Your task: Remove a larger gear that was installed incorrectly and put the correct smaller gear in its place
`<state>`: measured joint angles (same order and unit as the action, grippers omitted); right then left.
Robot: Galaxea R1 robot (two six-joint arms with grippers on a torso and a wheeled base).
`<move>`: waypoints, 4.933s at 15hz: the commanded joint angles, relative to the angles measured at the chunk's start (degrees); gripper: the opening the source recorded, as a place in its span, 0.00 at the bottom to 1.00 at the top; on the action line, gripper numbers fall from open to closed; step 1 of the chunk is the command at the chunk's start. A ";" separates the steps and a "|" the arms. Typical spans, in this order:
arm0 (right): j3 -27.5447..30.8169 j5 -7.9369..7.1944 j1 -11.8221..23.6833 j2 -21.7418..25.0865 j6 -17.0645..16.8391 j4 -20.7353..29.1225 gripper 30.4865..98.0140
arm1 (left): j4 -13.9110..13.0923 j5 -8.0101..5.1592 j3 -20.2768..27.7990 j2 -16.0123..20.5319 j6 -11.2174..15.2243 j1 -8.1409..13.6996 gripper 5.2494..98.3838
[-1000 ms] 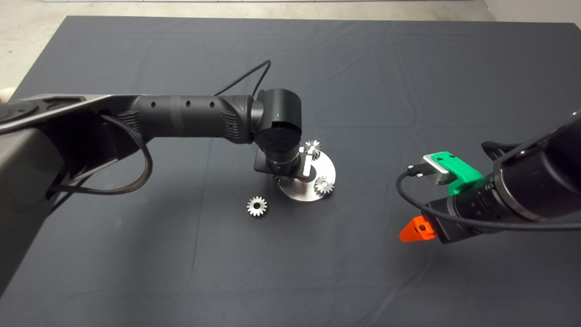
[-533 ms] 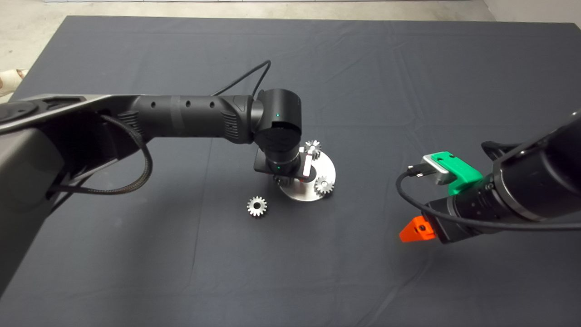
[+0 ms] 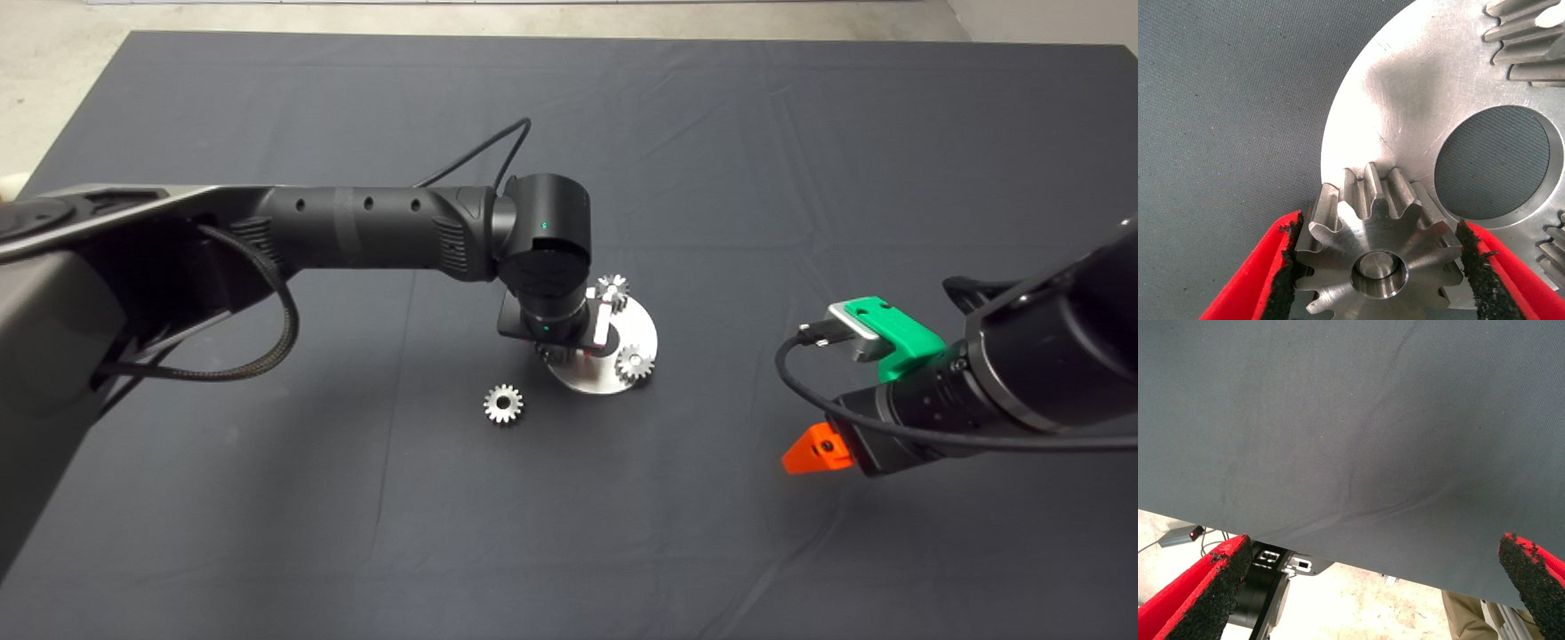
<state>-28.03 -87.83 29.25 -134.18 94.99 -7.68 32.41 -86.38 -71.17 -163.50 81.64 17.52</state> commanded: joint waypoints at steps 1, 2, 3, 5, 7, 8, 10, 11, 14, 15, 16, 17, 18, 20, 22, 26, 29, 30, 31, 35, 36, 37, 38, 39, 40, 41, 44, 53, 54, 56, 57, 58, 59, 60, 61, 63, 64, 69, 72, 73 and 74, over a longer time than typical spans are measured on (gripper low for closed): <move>0.18 -1.38 1.43 -0.25 0.11 1.26 1.00 | 0.54 -0.37 -0.01 -0.03 0.10 1.12 0.56; 0.18 -1.38 1.43 -0.25 0.11 1.26 1.00 | 0.48 -0.37 -0.01 -0.03 0.10 1.12 0.55; 0.18 -1.38 1.43 -0.25 0.11 1.26 1.00 | 0.54 -0.39 0.08 -0.20 0.01 1.12 0.55; 0.18 -1.38 1.43 -0.34 0.02 1.21 1.00 | 0.37 -0.45 0.23 0.15 0.01 1.12 0.52; 0.18 -1.47 1.43 -0.34 0.02 1.26 1.00 | 0.37 -0.37 0.34 -0.29 0.01 1.12 0.48; 0.33 -1.53 1.43 -0.34 0.11 1.26 1.00 | 0.37 -0.28 0.26 -0.23 0.01 1.12 0.48; 0.44 -1.47 1.43 -0.34 0.11 1.26 1.00 | 0.45 -0.37 0.34 -0.38 0.01 1.12 0.47; 0.44 -1.47 1.43 -0.34 0.11 1.26 1.00 | 0.37 -0.37 0.34 -0.20 -0.08 1.12 0.46; 0.36 -1.38 1.43 -0.34 0.11 1.26 1.00 | 0.37 -0.45 0.43 -0.24 0.01 1.12 0.46; 0.36 -1.38 1.43 -0.34 0.11 1.26 1.00 | 0.37 -0.45 0.43 0.06 0.01 1.12 0.45; 0.36 -1.38 1.43 -0.34 0.11 1.26 1.00 | 0.37 -0.45 0.43 -0.11 0.00 1.12 0.45; 0.36 -1.38 1.43 -0.34 0.11 1.26 1.00 | 0.37 -0.53 0.43 -0.20 -0.08 1.12 0.44; 0.36 -1.38 1.43 -0.34 0.11 1.26 1.00 | 0.28 -0.54 0.43 -0.10 -0.08 1.12 0.43; 0.36 -1.47 1.34 -0.34 0.11 1.18 1.00 | 0.11 -0.63 0.34 -0.03 -0.08 1.12 0.43; 0.28 -1.65 1.34 -0.34 0.11 1.19 1.00 | 0.02 -0.82 0.17 -0.03 -0.17 1.21 0.43; 0.27 -1.56 1.34 -0.34 0.11 1.18 1.00 | -1.92 -1.86 0.34 -0.20 -0.08 3.05 0.43; 0.18 -1.73 1.34 -0.25 0.11 1.18 1.00 | -4.53 -1.86 0.26 -0.20 -0.08 6.10 0.43; 0.18 -1.73 1.34 -0.25 0.11 1.18 1.00 | -5.69 -1.86 0.26 -0.20 -0.08 6.96 0.43; 0.20 -1.73 1.32 -0.26 0.11 1.09 1.00 | -6.90 -1.86 0.00 -0.20 -0.08 7.92 0.43; 0.09 -1.73 1.26 -0.34 0.02 1.09 1.00 | -9.83 -1.95 -0.07 -0.20 -0.08 9.82 0.42; 0.09 -1.82 1.26 -0.34 0.02 1.09 1.00 | -10.24 -1.95 -0.01 -0.12 -0.08 9.91 0.42; 0.01 -1.82 1.26 -0.34 0.02 1.09 1.00 | -10.66 -2.04 0.08 -0.12 -0.08 10.26 0.42; 0.00 -1.82 1.26 -0.34 0.02 1.09 1.00 | -11.30 -2.54 0.32 0.30 -0.08 10.26 0.42; 0.00 -1.82 1.26 -0.25 0.02 1.09 1.00 | -11.50 -2.83 0.64 1.21 -0.02 10.26 0.42; 0.00 -1.82 1.26 -0.25 -0.07 1.09 1.00 | -11.58 -2.83 1.97 2.65 0.01 10.26 0.42; 0.00 -1.82 1.26 -0.25 -0.07 1.09 1.00 | -11.58 -2.83 2.96 4.07 0.01 10.26 0.42; 0.00 -1.73 1.26 -0.25 -0.07 1.09 1.00 | -11.58 -2.83 7.54 11.82 0.19 10.26 0.42; 0.09 -1.82 1.17 -0.86 0.02 0.91 1.00 | -11.23 -2.72 11.77 19.13 0.36 7.77 0.42; 0.09 -1.82 1.17 -0.78 0.02 0.91 1.00 | -11.23 -2.56 12.18 19.13 0.69 6.90 0.42; 0.00 -1.82 1.17 -0.96 0.02 0.91 1.00 | -11.15 -2.47 12.74 18.78 1.77 5.42 0.42; 0.00 -1.65 1.17 -1.13 -0.07 0.91 1.00 | -11.15 -2.39 12.65 18.39 2.03 5.25 0.42; -0.10 -1.56 1.17 -1.13 -0.07 0.91 1.00 | -11.15 -2.39 12.45 17.88 2.03 5.16 0.42; -0.61 -1.56 1.17 -1.05 -0.08 0.91 1.00 | -11.06 -2.39 12.13 17.36 2.03 5.06 0.42; -0.70 -1.65 1.17 -1.13 -0.13 0.91 1.00 | -10.97 -2.39 12.12 17.11 2.03 4.58 0.42; -0.79 -1.69 1.17 -1.13 -0.16 0.91 1.00 | -10.97 -2.39 12.12 16.94 2.03 4.02 0.42; -0.79 -1.73 1.17 -1.13 -0.13 0.91 1.00 | -10.97 -2.30 12.12 16.85 2.03 4.00 0.42; -0.79 -1.65 1.17 -1.13 -0.16 0.91 1.00 | -10.88 -2.30 12.12 16.85 2.03 4.02 0.42; -0.87 -1.65 1.17 -1.31 -0.16 0.91 1.00 | -9.92 -2.30 12.03 16.76 1.94 4.02 0.44; -0.87 -1.73 1.17 -1.40 -0.16 0.91 1.00 | -7.48 -2.21 11.17 17.20 1.42 3.94 0.45; -0.79 -1.73 1.17 -1.40 -0.16 0.91 1.00 | -6.67 -2.12 9.41 17.11 0.98 3.93 0.45; -0.79 -1.73 1.17 -1.40 -0.16 0.98 1.00 | -6.57 -2.02 8.07 16.92 -0.19 3.93 0.45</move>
<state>-28.94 -87.76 29.23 -135.30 94.98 -7.68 23.43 -87.10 -59.83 -146.65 83.27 20.75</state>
